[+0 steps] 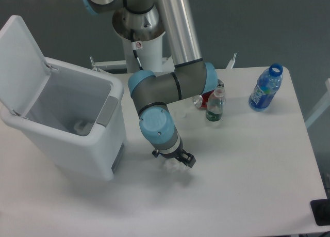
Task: Pick up the paper ball
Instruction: 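Lower the gripper over the paper ball and close the fingers on it, then hold the paper ball in the closed gripper near the table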
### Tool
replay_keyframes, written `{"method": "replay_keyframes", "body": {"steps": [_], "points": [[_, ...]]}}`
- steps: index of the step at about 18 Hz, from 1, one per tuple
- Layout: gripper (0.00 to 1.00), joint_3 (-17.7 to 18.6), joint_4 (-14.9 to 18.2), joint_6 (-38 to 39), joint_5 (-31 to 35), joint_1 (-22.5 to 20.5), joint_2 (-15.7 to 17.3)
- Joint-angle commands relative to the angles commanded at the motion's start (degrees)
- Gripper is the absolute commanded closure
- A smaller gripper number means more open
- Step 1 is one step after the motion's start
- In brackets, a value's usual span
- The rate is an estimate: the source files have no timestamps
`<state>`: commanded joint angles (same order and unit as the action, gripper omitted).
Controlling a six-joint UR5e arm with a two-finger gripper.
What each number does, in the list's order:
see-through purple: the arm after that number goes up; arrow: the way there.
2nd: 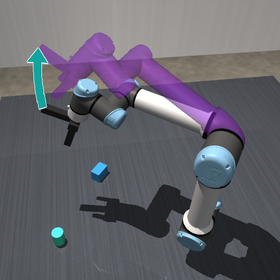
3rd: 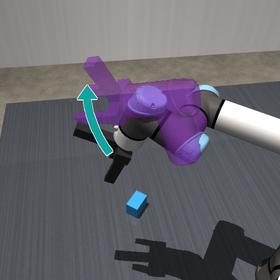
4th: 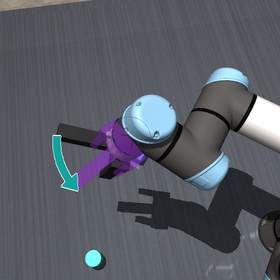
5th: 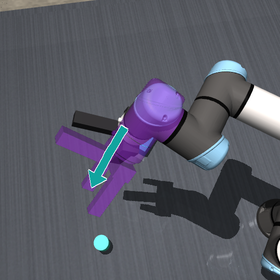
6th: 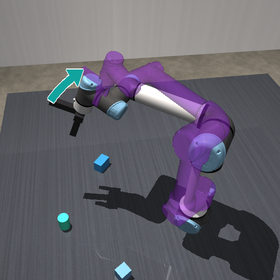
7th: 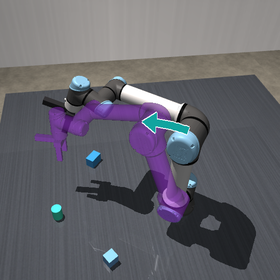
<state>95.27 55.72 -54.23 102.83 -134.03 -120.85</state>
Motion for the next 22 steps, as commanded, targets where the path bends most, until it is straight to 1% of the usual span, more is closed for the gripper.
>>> {"method": "replay_keyframes", "body": {"steps": [1, 5, 6, 7, 8, 10, 11, 12, 14, 20, 22], "points": [[0.37, 0.00, 0.09, 0.09, 0.00, 0.00, 0.00], [0.66, 0.00, 0.09, 0.26, 0.00, -0.09, 0.00], [0.70, 0.00, 0.09, 0.26, 0.00, -0.09, 0.00], [0.70, 0.00, 0.09, 0.26, 0.00, -0.09, 0.00], [0.75, 0.00, 0.09, 0.26, 0.00, -0.09, 0.00], [0.90, 0.00, 0.09, 0.26, 0.00, -0.09, 0.00], [0.91, 0.00, 0.09, 0.26, 0.00, -0.09, 0.00], [0.97, 0.00, 0.09, 0.35, 0.00, -0.09, 0.00], [1.00, -0.18, 0.09, 0.35, 0.00, -0.09, -0.17], [1.00, -0.97, 0.09, -0.26, -0.17, -0.88, 0.26], [1.00, -1.93, 0.18, -0.18, -2.36, -1.58, 0.70]]}}
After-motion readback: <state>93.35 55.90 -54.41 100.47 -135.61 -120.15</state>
